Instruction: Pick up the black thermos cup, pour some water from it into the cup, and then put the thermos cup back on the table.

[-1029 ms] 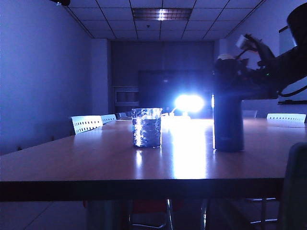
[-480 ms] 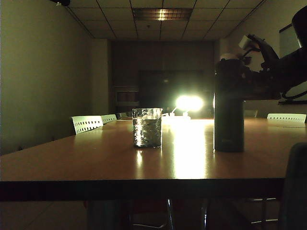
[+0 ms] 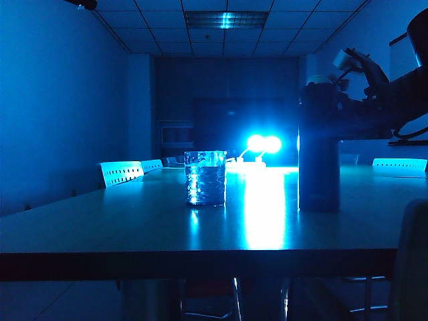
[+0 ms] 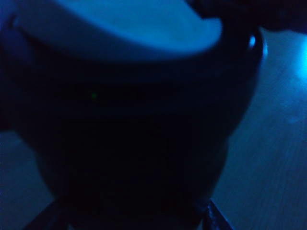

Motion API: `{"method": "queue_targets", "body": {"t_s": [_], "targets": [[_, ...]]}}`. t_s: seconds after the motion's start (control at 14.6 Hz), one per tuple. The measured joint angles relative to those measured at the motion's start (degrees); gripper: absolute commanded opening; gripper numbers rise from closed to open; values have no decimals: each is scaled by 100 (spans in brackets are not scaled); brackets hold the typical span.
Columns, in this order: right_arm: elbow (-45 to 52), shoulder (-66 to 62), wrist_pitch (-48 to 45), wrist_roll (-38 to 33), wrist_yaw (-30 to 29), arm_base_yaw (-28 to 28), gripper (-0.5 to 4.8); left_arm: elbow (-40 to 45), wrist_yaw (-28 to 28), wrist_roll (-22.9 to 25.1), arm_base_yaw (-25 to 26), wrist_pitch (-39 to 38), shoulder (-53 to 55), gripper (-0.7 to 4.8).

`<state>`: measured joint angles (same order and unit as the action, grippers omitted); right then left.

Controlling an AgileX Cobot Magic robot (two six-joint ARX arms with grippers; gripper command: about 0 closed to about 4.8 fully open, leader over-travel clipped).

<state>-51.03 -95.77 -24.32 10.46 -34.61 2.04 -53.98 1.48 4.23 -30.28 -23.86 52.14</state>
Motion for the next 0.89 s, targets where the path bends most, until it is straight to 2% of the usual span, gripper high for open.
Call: {"method": "queue_targets", "body": {"t_s": [0.07,0.14,0.55,0.89], "targets": [[0,0,26,-7,-2,0,469,0,0,0,0,-2,0,-5],[0,0,50,-4,-2,0,479,0,0,0,0,-2,0,-5],[0,0,59,-4,11,0,479,0,0,0,0,-2,0,-5],[0,-4,-608,-2,17,26,479,0,0,0,0,-2,0,-5]]}}
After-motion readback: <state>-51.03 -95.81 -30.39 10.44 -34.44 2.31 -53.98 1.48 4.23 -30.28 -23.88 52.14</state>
